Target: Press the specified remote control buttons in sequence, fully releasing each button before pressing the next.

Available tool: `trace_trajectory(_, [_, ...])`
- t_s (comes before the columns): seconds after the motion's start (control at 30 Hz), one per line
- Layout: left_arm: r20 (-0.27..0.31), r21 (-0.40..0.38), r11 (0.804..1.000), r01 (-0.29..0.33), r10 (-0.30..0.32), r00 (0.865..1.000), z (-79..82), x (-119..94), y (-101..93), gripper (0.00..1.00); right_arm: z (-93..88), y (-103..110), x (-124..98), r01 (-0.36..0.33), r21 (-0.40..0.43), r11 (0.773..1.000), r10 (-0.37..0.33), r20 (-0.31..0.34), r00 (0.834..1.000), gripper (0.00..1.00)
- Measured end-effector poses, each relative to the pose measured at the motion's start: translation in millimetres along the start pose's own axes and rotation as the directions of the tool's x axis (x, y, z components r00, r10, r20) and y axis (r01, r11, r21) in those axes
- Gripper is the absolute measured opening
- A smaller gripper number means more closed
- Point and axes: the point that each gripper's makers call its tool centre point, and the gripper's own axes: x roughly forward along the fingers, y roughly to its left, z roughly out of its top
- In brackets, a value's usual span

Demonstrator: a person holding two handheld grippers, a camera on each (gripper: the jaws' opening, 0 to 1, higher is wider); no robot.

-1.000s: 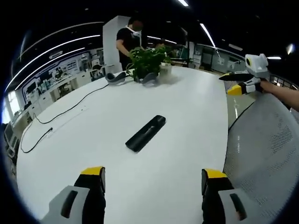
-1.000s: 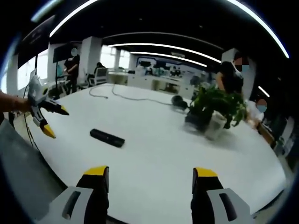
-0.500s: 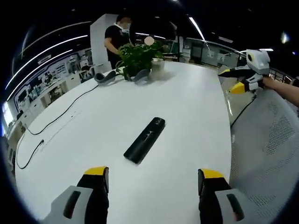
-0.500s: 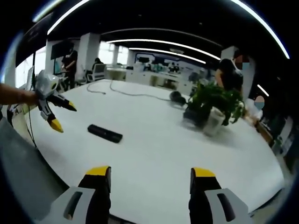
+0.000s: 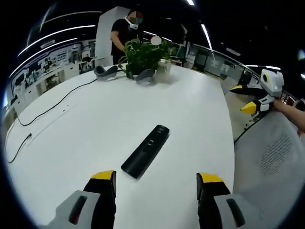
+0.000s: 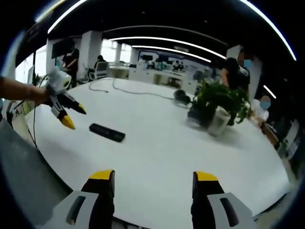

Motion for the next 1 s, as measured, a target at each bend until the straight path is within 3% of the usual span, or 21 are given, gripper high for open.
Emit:
trace_trajectory(0.23, [-0.021, 0.009, 1.0, -0.006, 0.006, 1.0, 1.9, 15.8, 10.2, 0.63, -1.7, 0.1, 0.5, -0.003, -0.001, 1.0, 0.003, -0.009, 1.0, 0.63])
trace_trajectory(1.0, [-0.119, 0.053, 0.999, -0.013, 0.019, 0.993, -5.2, 52.7, 32.0, 0.56, -9.0, 1.5, 1.8, -0.015, -0.012, 1.0, 0.015, -0.047, 0.999, 0.6])
